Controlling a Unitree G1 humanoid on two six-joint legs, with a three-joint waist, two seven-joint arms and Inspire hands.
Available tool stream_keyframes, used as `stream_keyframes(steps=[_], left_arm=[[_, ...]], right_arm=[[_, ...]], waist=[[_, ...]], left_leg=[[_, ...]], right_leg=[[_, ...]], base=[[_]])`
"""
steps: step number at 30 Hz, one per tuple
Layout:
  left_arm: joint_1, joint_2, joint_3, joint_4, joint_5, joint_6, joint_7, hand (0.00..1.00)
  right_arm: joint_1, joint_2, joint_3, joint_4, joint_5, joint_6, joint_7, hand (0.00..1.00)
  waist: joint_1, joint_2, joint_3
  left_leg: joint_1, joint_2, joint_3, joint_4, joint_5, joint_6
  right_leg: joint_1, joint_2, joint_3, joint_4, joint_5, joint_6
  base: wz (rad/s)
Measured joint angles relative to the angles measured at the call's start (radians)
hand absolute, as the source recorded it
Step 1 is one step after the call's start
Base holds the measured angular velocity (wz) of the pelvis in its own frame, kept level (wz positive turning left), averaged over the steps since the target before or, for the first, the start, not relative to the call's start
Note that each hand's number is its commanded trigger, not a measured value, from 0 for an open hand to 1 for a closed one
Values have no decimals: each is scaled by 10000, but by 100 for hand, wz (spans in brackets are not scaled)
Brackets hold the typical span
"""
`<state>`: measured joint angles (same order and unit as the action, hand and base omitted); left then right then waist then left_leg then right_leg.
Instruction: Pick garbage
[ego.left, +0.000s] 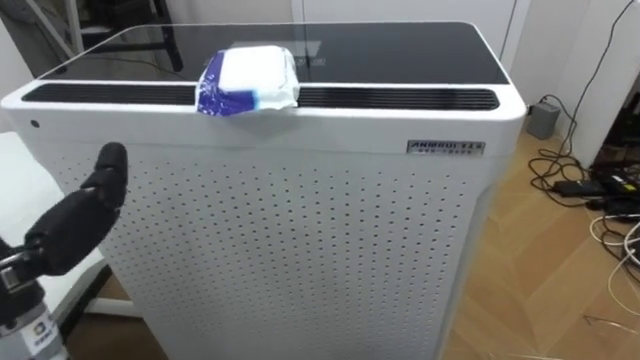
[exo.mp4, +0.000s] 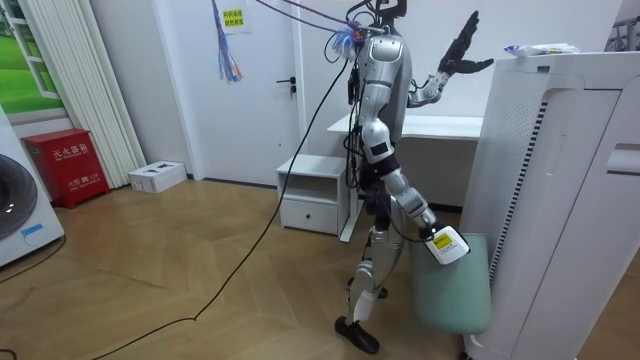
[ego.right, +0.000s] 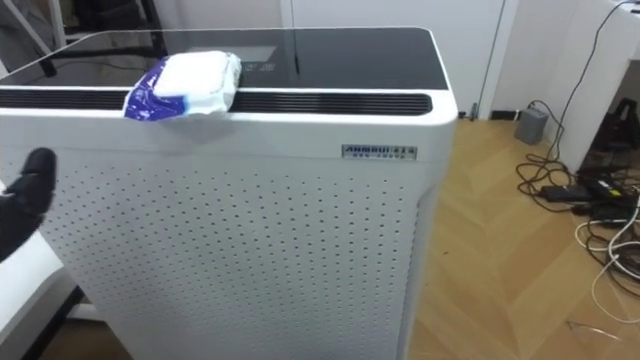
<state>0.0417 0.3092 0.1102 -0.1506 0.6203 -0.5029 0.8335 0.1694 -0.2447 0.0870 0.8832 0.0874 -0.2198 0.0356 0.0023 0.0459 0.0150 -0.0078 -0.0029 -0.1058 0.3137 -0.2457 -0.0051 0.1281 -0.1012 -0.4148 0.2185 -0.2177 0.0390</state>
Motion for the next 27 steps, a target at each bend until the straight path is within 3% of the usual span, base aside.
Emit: stream_keyframes(steps=[7, 12, 23, 27], left_arm=[[-503, 352, -563, -76, 5, -44, -1080, 0], [-663, 591, -883, -76, 9, -47, -1585, 0], [-762, 810, -961, -72, 21, -54, -2091, 0], [-761, 1149, -1070, -7, 17, -44, -2096, 0]], right_arm=[[-63, -34, 74, 17, -139, -4, 115, 100], [-75, -172, 74, 88, -136, -6, 109, 100], [-158, -239, 68, 87, -150, -10, 119, 100], [-159, -375, 70, 67, -162, -9, 124, 100]], waist=[[-207, 87, 53], [-255, 176, 44], [-312, 180, 41], [-395, 181, 42]], left_leg=[[-3, 48, 392, -40, 14, 17], [88, 87, 671, -123, 15, 18], [221, 116, 980, -245, 38, 55], [308, 104, 1046, -313, 59, 78]], right_leg=[[-71, -19, 105, -15, 13, 30], [-84, -18, 303, -15, 15, 33], [-70, -26, 494, -14, 24, 47], [-61, -39, 618, 1, 31, 59]], base=[[-2], [-5], [-4], [-4]])
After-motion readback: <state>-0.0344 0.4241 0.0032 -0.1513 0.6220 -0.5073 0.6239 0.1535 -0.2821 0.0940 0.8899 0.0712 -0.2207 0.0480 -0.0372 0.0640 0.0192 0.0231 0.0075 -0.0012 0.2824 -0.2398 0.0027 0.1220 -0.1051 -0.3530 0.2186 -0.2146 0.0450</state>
